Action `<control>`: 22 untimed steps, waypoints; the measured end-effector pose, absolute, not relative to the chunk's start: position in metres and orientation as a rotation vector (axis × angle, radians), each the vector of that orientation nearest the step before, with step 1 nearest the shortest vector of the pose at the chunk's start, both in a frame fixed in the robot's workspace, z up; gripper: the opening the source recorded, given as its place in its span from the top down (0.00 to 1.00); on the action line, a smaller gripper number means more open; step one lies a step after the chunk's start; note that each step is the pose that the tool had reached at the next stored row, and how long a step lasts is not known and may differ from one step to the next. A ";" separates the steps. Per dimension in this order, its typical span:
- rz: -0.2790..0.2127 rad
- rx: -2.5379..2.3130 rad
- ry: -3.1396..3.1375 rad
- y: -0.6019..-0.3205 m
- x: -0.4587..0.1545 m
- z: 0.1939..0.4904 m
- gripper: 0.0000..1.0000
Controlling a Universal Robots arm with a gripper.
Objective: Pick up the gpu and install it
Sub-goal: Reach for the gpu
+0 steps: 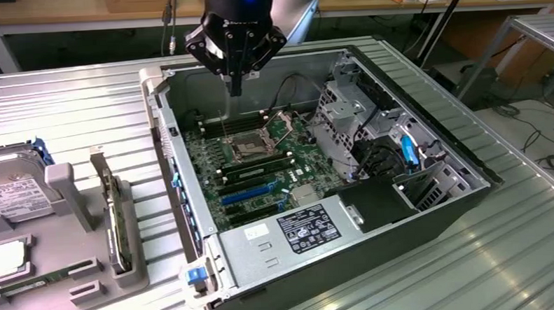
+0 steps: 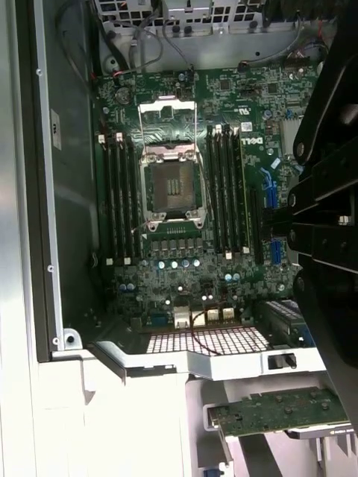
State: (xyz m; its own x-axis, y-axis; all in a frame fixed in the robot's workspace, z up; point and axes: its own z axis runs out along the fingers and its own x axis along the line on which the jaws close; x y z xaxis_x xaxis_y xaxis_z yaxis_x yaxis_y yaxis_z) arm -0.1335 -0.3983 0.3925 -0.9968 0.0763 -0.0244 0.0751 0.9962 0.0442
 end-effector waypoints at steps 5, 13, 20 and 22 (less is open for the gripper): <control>0.067 0.118 3.112 -0.398 -0.135 0.392 0.89; 0.067 0.118 3.112 -0.397 -0.144 0.392 0.89; 0.067 0.118 3.112 -0.396 -0.151 0.392 0.89; 0.067 0.118 3.112 -0.395 -0.153 0.392 0.89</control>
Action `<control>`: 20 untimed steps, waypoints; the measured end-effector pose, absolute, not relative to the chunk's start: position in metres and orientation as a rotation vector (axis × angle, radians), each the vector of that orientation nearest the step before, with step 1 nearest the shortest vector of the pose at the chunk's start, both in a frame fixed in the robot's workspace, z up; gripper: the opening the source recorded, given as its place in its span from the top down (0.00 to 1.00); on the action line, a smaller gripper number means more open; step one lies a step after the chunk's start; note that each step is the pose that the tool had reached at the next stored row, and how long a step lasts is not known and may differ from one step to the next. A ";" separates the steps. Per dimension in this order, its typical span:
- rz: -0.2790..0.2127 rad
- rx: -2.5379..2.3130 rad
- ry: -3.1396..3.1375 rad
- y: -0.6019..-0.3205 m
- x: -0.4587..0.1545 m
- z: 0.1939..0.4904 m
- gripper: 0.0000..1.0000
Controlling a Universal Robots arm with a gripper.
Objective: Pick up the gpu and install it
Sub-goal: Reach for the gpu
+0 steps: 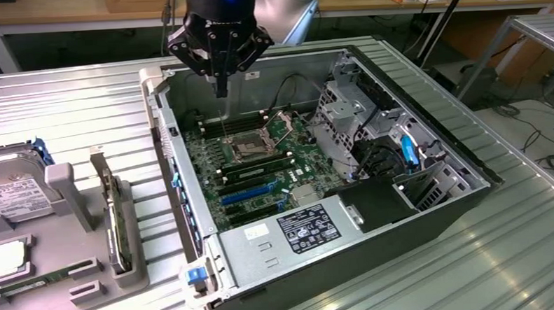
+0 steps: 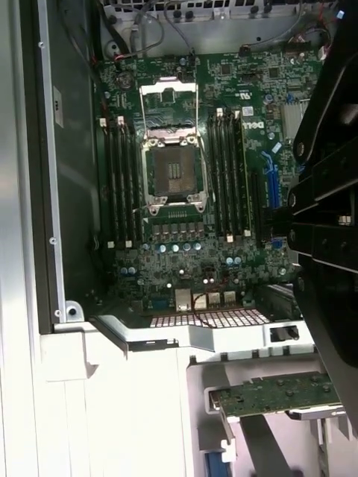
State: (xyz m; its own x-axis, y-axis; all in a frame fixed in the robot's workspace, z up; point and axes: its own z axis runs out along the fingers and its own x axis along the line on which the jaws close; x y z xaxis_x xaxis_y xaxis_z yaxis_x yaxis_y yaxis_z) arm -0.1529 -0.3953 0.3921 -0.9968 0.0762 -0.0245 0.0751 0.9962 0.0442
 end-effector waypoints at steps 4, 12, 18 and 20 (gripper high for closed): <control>0.067 0.118 3.112 -0.394 -0.159 0.392 0.89; 0.067 0.118 3.112 -0.393 -0.171 0.392 0.89; 0.067 0.118 3.112 -0.392 -0.179 0.392 0.89; 0.067 0.118 3.112 -0.392 -0.183 0.392 0.89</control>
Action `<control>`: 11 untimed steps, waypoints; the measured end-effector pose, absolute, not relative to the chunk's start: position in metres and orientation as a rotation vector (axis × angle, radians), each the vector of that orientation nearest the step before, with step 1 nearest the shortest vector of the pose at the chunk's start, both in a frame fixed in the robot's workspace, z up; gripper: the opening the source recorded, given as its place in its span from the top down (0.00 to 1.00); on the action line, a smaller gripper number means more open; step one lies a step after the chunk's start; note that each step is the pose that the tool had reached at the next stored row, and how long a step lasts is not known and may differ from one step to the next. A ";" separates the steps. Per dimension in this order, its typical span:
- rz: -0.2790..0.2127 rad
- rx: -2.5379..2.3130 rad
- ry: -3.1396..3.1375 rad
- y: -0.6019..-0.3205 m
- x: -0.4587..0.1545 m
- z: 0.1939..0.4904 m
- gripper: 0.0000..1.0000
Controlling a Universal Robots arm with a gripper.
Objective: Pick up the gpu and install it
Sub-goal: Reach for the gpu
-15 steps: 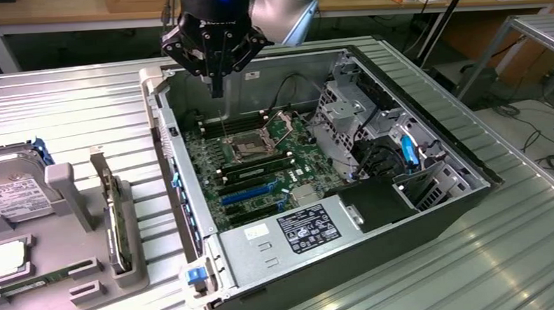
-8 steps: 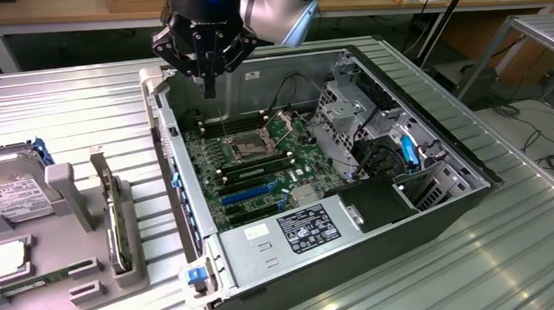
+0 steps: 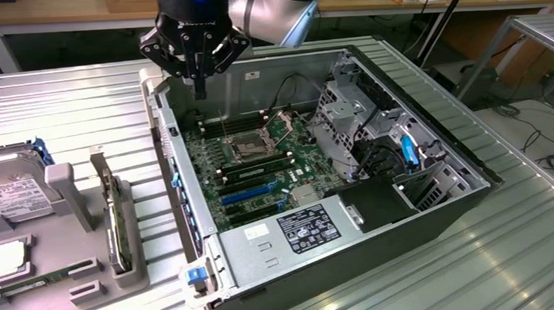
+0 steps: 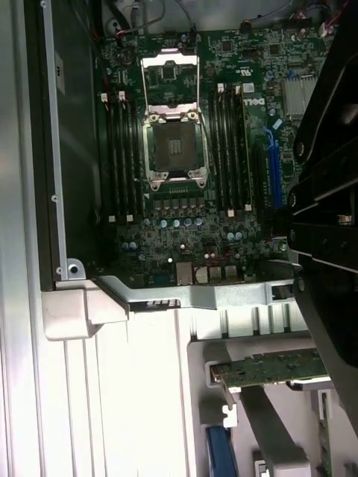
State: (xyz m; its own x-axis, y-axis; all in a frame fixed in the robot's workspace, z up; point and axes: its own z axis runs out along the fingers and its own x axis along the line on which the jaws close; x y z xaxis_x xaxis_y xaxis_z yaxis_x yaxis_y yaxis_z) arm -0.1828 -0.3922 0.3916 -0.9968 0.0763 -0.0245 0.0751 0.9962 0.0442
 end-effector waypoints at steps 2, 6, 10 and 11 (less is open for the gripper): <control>0.067 0.118 3.112 -0.392 -0.185 0.392 0.89; 0.067 0.118 3.113 -0.392 -0.192 0.391 0.89; 0.067 0.118 3.112 -0.392 -0.196 0.391 0.89; 0.067 0.118 3.112 -0.392 -0.197 0.391 0.89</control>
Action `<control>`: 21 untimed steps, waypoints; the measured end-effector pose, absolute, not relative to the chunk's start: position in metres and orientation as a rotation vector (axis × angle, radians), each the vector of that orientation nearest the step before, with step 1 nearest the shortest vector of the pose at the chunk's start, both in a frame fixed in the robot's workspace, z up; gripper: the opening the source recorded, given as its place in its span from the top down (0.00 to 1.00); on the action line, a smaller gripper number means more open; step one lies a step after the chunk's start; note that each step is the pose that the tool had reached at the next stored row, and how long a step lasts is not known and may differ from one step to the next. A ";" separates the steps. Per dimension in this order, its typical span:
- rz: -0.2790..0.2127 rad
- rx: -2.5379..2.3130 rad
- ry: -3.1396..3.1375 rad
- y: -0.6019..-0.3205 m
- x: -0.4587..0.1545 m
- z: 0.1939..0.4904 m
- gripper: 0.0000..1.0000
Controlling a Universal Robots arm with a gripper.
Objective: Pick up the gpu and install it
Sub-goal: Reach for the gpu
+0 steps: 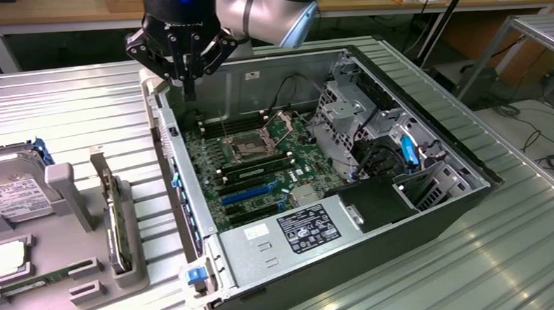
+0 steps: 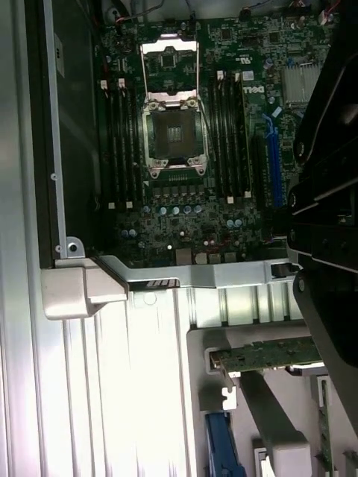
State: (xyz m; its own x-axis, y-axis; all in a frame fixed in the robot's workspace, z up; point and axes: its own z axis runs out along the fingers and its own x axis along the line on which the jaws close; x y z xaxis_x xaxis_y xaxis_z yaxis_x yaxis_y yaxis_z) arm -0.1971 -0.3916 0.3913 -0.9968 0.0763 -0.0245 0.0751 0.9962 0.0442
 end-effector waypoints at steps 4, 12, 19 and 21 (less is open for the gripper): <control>0.067 0.118 3.112 -0.391 -0.202 0.391 0.89; 0.067 0.118 3.113 -0.391 -0.212 0.391 0.89; 0.067 0.118 3.113 -0.390 -0.225 0.391 0.89; 0.067 0.118 3.112 -0.390 -0.227 0.391 0.89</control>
